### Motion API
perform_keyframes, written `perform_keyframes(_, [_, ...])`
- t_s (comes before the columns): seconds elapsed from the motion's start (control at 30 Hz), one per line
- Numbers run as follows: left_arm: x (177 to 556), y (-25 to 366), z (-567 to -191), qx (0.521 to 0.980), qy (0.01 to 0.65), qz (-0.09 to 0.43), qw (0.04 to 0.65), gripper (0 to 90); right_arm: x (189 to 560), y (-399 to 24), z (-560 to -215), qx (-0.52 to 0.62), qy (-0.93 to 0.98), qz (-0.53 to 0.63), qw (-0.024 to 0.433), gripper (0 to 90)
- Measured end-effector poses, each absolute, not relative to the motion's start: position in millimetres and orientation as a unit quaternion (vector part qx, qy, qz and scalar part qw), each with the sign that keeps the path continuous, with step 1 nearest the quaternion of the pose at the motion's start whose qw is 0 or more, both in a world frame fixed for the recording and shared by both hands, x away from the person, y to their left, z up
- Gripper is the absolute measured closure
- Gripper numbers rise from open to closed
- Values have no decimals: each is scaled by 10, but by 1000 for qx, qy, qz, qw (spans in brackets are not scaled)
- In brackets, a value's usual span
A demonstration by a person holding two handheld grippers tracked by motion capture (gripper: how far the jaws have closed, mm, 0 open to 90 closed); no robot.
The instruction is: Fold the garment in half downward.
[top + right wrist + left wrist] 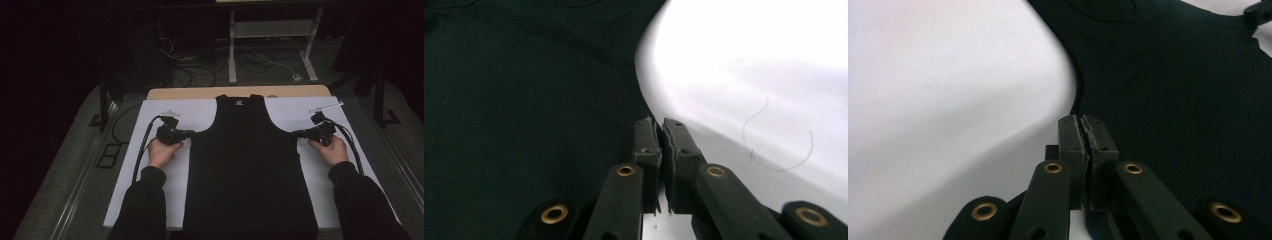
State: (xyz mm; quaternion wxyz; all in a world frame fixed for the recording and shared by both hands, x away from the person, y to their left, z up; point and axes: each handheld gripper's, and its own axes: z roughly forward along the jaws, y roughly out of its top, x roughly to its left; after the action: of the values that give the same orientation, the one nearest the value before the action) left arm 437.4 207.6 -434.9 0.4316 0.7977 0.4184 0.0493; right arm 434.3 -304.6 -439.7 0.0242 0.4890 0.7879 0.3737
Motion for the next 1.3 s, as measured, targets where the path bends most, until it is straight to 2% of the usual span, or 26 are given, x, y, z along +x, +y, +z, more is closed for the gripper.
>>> perform_keyframes(0.17, [4358,2099,-4319,793,423,34,437,868,4247,-3047,-4370,489,786,378,19,843])
perform_keyframes(0.43, [4258,2112,-4174,777,419,43,467,868,4127,-3066,-4221,487,772,409,25,844])
perform_keyframes(0.67, [4153,2294,-4163,757,425,22,496,867,4024,-3135,-4185,495,759,423,21,843])
perform_keyframes(1.3, [3888,2301,-4077,756,425,16,497,867,3798,-3200,-4150,498,750,435,12,841])
